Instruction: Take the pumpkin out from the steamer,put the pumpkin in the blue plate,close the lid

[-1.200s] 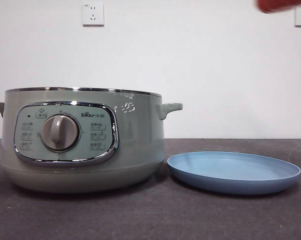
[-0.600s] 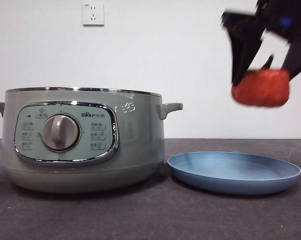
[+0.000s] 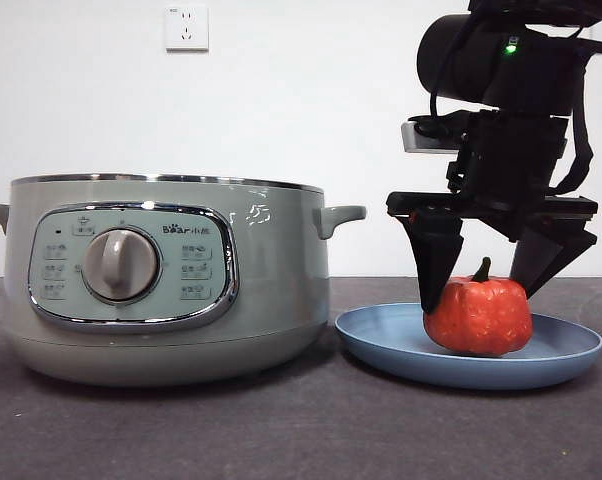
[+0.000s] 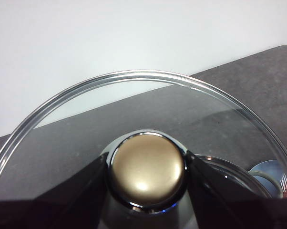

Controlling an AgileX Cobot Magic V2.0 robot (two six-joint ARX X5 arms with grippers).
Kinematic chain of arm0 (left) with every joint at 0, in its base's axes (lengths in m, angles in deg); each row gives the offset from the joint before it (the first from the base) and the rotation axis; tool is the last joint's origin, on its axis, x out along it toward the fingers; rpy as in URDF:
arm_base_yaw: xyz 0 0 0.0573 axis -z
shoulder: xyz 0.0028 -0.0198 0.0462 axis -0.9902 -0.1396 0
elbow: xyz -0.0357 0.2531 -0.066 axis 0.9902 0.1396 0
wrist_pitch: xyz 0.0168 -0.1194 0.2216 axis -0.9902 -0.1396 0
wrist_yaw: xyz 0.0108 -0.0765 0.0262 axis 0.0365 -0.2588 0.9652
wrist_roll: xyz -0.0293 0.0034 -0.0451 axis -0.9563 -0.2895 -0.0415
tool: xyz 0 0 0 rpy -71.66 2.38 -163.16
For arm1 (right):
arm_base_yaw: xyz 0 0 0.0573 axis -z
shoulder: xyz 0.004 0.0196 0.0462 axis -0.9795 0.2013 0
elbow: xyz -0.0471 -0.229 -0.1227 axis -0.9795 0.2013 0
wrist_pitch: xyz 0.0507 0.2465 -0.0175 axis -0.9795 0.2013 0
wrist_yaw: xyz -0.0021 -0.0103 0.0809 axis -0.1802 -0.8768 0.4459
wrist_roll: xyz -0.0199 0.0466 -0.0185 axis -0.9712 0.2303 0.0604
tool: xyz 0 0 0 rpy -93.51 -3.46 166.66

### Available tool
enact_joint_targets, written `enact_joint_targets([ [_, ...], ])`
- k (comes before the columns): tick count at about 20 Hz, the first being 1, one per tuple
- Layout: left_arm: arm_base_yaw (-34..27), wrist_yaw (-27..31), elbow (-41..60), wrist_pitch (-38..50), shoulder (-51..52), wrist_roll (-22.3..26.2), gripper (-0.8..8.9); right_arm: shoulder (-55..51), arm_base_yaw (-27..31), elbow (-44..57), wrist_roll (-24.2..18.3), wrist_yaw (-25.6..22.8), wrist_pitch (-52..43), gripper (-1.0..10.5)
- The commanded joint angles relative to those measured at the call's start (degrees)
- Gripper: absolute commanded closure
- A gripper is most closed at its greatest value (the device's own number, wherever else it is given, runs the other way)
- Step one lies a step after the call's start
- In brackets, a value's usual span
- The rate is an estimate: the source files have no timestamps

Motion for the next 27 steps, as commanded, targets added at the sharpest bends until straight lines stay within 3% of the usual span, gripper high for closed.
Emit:
enact_joint_targets([
  [1, 0.04, 0.09, -0.81, 3.10, 0.74, 0.11, 8.22, 0.20, -0.13, 0.46, -0.15, 0.07, 0.42, 4.7],
  [4, 0.02, 0.11, -0.81, 3.06, 0.74, 0.11, 8.22, 0.20, -0.15, 0.46, -0.15, 0.09, 0.61, 3.8],
  [9, 0.02, 0.09, -0.81, 2.73, 0.72, 0.11, 8.22, -1.38, -0.42, 0.42, -0.13, 0.09, 0.57, 3.8],
  [14, 0.04, -0.68, -0.81, 1.92, -2.12, 0.09, 8.22, -14.93, -0.44, 0.42, 0.39, 0.02, 0.59, 3.8],
  [20, 0.04, -7.65, -0.81, 2.01, -11.28, 0.02, 8.22, -33.64, -0.28, 0.42, 0.37, -0.55, 0.33, 3.8],
  [27, 1.22, -9.05, -0.81, 2.47, -22.51, -1.07, 8.22, -44.26, -0.28, 0.42, 0.28, -5.09, 0.37, 3.8],
])
